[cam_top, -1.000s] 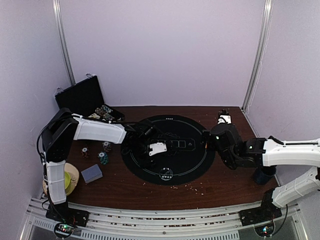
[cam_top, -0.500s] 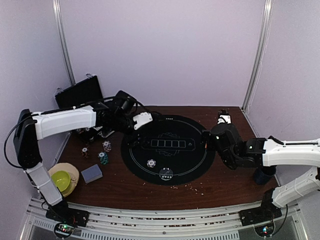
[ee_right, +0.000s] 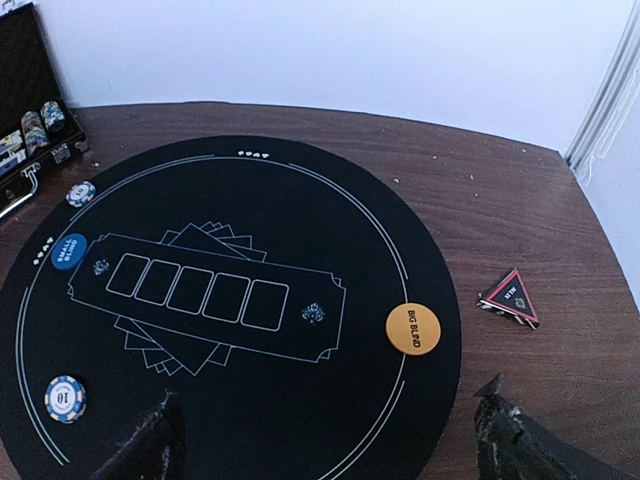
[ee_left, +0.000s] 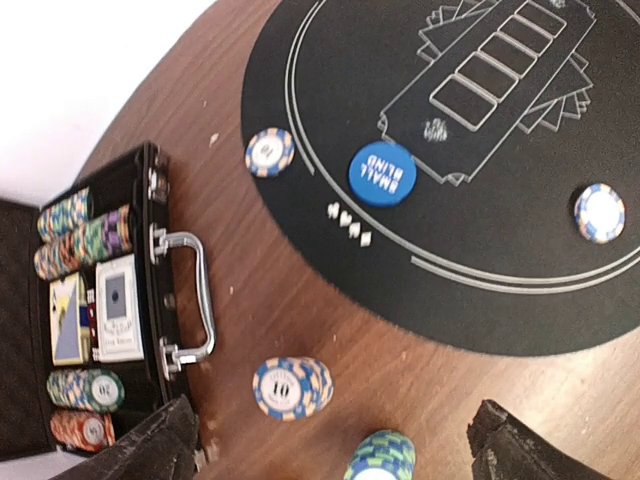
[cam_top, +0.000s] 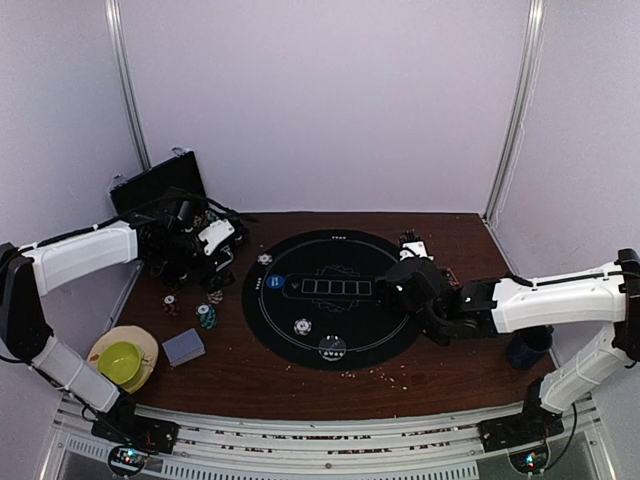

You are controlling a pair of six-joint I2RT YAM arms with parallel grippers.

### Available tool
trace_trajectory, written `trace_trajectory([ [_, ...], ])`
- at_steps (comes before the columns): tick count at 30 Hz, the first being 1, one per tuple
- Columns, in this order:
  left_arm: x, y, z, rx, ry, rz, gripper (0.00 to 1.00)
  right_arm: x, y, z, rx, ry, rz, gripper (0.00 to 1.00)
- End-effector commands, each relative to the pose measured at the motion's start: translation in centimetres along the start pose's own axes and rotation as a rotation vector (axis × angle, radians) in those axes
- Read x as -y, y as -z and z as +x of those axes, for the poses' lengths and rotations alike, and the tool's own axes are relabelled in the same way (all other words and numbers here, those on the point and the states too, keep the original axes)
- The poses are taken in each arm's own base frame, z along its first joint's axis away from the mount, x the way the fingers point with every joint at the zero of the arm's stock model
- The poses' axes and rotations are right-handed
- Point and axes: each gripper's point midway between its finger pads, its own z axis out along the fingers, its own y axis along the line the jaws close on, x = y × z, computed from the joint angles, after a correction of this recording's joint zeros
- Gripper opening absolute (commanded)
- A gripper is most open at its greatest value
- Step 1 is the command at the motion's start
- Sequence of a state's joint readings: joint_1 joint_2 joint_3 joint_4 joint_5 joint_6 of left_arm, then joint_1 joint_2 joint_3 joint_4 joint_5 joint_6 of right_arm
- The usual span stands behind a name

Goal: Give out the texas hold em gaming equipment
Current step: Pick up the pile of poker chips from the pile of poker chips.

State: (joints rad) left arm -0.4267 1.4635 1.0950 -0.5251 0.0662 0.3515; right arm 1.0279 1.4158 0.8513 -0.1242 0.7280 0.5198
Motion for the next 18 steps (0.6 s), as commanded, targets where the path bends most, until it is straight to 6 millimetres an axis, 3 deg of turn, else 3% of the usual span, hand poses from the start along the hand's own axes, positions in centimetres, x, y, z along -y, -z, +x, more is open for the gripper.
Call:
trace_trajectory([
  [1, -0.6, 0.9, 1.0, 0.021, 0.031, -0.011, 0.98, -0.9, -0.1, -0.2, -0.01, 0.041, 0.003, 1.0],
  [6, -2.8, -0.4, 3.4, -0.04, 0.088, -0.029, 0.98, -1.2, -0.1, 0.0, -0.01, 0.053, 0.001, 1.0],
  [18, -3.5, -6.1, 6.3, -0.185, 0.143, 0.03, 0.95, -1.0, 0.3, -0.3, 0.002, 0.052, 0.004, 1.0],
])
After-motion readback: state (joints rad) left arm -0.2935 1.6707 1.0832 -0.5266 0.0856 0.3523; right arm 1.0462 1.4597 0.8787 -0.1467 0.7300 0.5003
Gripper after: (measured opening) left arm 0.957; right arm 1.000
